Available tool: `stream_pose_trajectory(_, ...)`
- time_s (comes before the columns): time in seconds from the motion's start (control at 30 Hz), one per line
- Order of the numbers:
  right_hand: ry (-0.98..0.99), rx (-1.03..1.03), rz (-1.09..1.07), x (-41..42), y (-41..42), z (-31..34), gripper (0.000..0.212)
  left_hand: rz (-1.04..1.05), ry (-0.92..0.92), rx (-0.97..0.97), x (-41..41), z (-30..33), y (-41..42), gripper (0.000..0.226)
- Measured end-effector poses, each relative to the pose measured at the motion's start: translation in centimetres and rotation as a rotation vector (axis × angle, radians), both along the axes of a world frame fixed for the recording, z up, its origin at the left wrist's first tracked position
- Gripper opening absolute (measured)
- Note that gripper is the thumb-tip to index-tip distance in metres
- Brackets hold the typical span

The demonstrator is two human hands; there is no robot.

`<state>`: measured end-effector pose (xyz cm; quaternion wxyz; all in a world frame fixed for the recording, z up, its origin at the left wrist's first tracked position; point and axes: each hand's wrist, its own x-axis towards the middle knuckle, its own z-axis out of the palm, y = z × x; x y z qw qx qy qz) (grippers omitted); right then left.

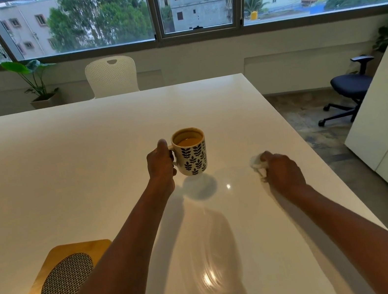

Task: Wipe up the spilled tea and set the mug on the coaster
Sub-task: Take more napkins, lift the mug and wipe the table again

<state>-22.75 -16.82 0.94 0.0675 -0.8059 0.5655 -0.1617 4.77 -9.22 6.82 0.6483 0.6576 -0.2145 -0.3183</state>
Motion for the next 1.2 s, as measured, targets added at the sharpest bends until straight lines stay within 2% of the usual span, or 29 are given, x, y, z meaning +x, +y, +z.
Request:
stream_pose_trajectory(0.07, -0.027, 0.033, -0.017, 0.7, -2.0, 0.0, 0.046, -0.001, -0.009, 0.001, 0.0, -0.1, 0.0, 0.042)
stream_pose_trajectory(0.2, -0.077, 0.060, -0.018, 2.4, -4.9, -0.7, 0.028, -0.003, -0.021, -0.014, 0.4, -0.3, 0.1, 0.042)
stream_pose_trajectory(0.3, -0.084, 0.065, 0.004, 3.7, -6.1, -1.0, 0.023, 0.000, -0.013, -0.023, 0.9, -0.4, 0.2, 0.041)
stream_pose_trajectory(0.5, -0.001, 0.037, 0.169, 7.0, -5.9, -0.5, 0.021, 0.021, -0.025, -0.015, 1.9, -0.2, -0.3, 0.041)
stream_pose_trajectory(0.63, 0.010, 0.050, 0.382, 10.9, -2.6, 0.0, 0.030, 0.044, -0.033, -0.011, 2.4, 0.1, -0.7, 0.041)
stream_pose_trajectory(0.77, -0.032, 0.061, 0.526, 12.7, 3.1, -0.1, 0.030, 0.058, -0.031, -0.005, 2.5, 0.3, -0.8, 0.040)
stream_pose_trajectory(0.93, -0.041, 0.080, 0.557, 11.2, 8.5, -0.4, 0.028, 0.043, -0.043, -0.009, 2.0, 0.3, -0.5, 0.039)
stream_pose_trajectory(1.07, -0.110, 0.172, 0.486, 9.6, 11.4, -0.8, 0.024, 0.035, -0.041, 0.003, 1.3, 0.3, -0.2, 0.039)
stream_pose_trajectory(1.13, -0.143, 0.145, 0.457, 8.3, 12.0, -1.3, 0.018, 0.020, -0.042, -0.004, 0.9, 0.2, 0.0, 0.039)
stream_pose_trajectory(1.2, -0.116, 0.126, 0.455, 6.9, 12.3, -1.8, 0.023, 0.005, -0.036, -0.025, 0.6, 0.1, 0.3, 0.040)
